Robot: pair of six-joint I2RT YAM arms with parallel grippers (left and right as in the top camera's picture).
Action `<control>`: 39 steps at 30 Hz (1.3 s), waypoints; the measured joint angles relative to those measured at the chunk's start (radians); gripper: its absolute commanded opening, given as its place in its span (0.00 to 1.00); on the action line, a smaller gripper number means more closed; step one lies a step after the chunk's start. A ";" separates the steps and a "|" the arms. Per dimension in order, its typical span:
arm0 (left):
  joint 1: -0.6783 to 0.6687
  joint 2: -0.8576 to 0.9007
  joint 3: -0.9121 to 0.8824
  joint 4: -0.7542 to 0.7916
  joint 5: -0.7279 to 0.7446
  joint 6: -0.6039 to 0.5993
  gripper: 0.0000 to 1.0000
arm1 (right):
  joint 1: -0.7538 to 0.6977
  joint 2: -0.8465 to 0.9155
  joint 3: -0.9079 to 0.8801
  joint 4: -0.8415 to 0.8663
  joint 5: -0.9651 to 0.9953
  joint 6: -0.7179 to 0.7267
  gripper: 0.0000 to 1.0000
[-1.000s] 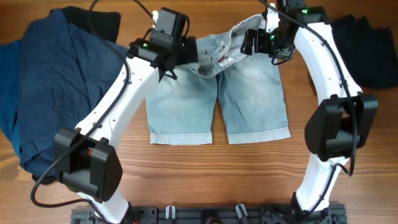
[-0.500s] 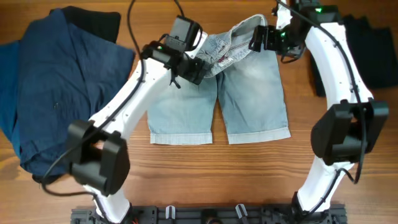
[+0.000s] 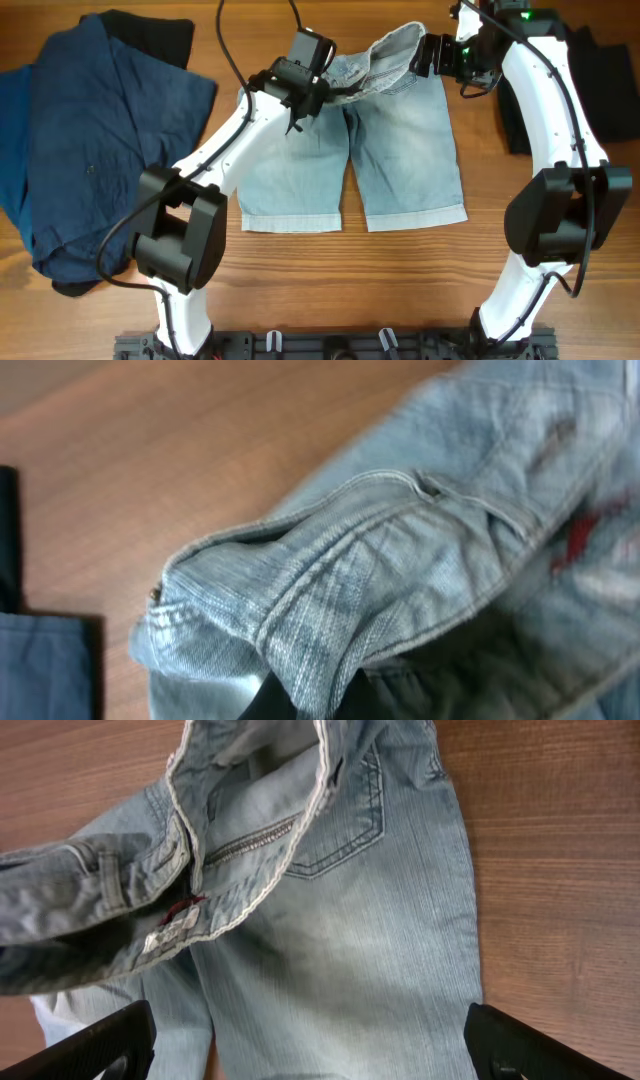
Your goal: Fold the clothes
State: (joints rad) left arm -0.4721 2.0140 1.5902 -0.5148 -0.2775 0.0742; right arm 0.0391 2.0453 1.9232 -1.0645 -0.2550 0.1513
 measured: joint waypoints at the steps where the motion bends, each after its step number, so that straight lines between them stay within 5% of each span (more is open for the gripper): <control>1: 0.001 0.000 0.005 0.040 -0.017 -0.014 0.04 | 0.000 0.000 0.000 0.004 0.000 0.000 1.00; 6: 0.037 0.000 0.030 0.290 -0.040 -0.083 0.06 | 0.000 0.000 0.000 0.018 0.000 0.000 1.00; 7: 0.054 0.003 0.030 0.352 -0.040 -0.100 0.33 | 0.000 0.000 0.000 0.023 0.000 0.000 1.00; 8: 0.071 0.008 0.032 0.402 -0.040 -0.113 1.00 | 0.000 0.000 0.000 0.031 0.000 0.000 1.00; 12: 0.142 0.047 0.045 0.470 -0.055 -0.140 1.00 | 0.000 0.000 0.000 0.056 0.000 0.000 1.00; 16: 0.196 0.066 0.048 0.309 -0.066 -0.202 1.00 | 0.000 0.000 0.000 0.055 0.000 -0.003 1.00; 26: 0.179 -0.130 0.054 -0.482 0.289 -0.343 1.00 | 0.000 0.000 -0.001 -0.248 0.026 -0.011 0.96; 29: 0.168 -0.135 0.048 -0.599 0.344 -0.357 1.00 | 0.000 0.000 -0.018 -0.248 0.031 -0.006 0.95; 37: 0.123 -0.132 -0.159 -0.546 0.381 -0.452 0.98 | 0.000 -0.002 -0.145 -0.160 0.039 0.017 0.93; 39: 0.098 -0.130 -0.203 -0.512 0.381 -0.470 0.89 | 0.000 -0.003 -0.201 -0.114 0.039 0.024 0.91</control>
State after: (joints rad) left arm -0.3737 1.8839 1.3876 -1.0267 0.1040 -0.3958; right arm 0.0391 2.0426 1.7222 -1.1786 -0.2157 0.1757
